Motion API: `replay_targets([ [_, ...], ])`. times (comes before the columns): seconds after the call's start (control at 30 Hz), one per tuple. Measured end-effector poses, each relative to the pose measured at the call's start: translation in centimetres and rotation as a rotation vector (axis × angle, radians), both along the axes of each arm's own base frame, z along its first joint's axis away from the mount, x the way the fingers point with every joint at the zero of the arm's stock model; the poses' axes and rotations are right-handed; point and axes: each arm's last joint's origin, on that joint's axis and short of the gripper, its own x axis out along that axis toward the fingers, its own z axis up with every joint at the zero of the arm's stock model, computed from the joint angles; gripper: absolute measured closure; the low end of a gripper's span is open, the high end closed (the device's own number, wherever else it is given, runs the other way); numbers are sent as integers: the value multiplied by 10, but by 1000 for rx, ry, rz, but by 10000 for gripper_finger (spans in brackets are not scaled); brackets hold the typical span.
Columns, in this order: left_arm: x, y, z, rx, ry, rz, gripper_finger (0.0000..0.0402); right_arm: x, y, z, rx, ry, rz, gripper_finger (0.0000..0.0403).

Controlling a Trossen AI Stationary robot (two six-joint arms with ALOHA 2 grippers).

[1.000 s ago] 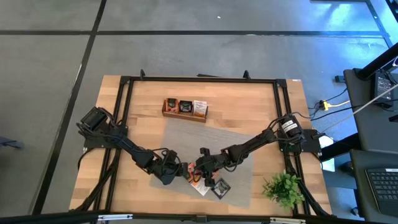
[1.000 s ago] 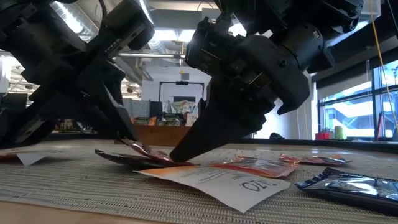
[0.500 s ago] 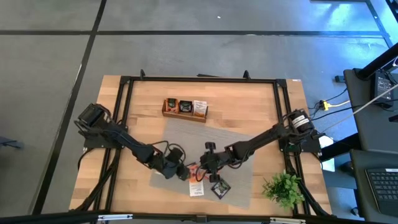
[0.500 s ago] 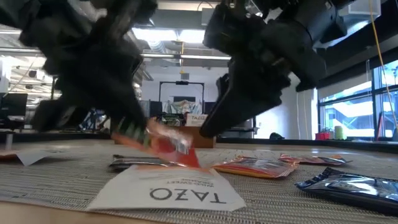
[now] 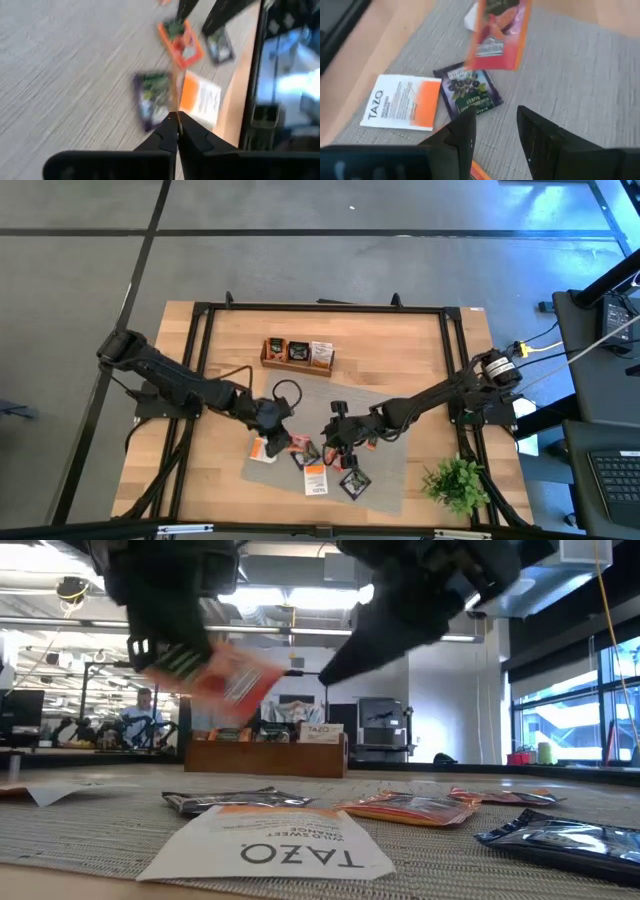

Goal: Pick & Place Tea
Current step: Put the orange tea bag into the left section of the wooden organizer

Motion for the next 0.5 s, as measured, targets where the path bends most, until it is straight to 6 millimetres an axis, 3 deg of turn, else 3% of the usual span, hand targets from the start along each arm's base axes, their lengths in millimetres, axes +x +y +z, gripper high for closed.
replay_targets([
  [0.27, 5, 17, 5, 58, 37, -224, 399, 13, -15, 5, 166, -68, -91, 249],
  [0.5, 5, 23, 38, 265, 137, -300, 399, 22, -25, 14, 283, -158, -100, 171],
])
